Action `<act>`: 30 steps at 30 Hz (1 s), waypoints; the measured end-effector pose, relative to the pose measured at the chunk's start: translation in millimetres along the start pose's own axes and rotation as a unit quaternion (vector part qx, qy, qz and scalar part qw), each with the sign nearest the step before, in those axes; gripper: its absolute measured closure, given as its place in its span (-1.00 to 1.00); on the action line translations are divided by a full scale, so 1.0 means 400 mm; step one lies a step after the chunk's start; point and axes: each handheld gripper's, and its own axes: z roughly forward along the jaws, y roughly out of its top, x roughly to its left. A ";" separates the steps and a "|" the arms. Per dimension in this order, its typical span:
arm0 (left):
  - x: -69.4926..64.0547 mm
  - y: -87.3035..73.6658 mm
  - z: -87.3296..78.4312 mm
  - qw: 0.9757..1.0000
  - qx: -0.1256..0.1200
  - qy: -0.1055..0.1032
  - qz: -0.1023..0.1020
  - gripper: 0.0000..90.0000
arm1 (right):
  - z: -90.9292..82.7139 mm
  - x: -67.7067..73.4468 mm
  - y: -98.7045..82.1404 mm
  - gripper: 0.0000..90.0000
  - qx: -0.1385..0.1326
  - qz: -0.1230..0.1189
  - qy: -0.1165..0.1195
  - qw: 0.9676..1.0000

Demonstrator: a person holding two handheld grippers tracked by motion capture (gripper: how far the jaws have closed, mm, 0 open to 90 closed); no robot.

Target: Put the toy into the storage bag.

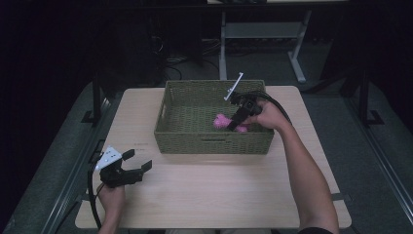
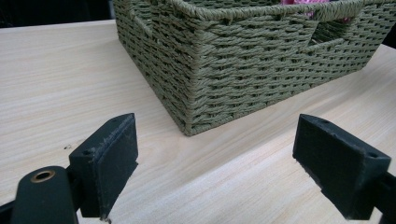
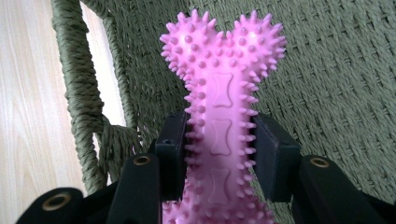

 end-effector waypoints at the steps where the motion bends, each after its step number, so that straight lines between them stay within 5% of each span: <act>1: 0.000 0.000 0.000 1.000 0.000 0.000 0.000 -0.70 | 0.001 0.000 0.001 0.28 0.001 -0.001 0.001 1.000; 30: 0.001 0.000 0.003 1.000 -0.002 0.000 -0.002 -0.70 | 0.033 -0.010 -0.013 0.28 0.003 0.009 0.005 1.000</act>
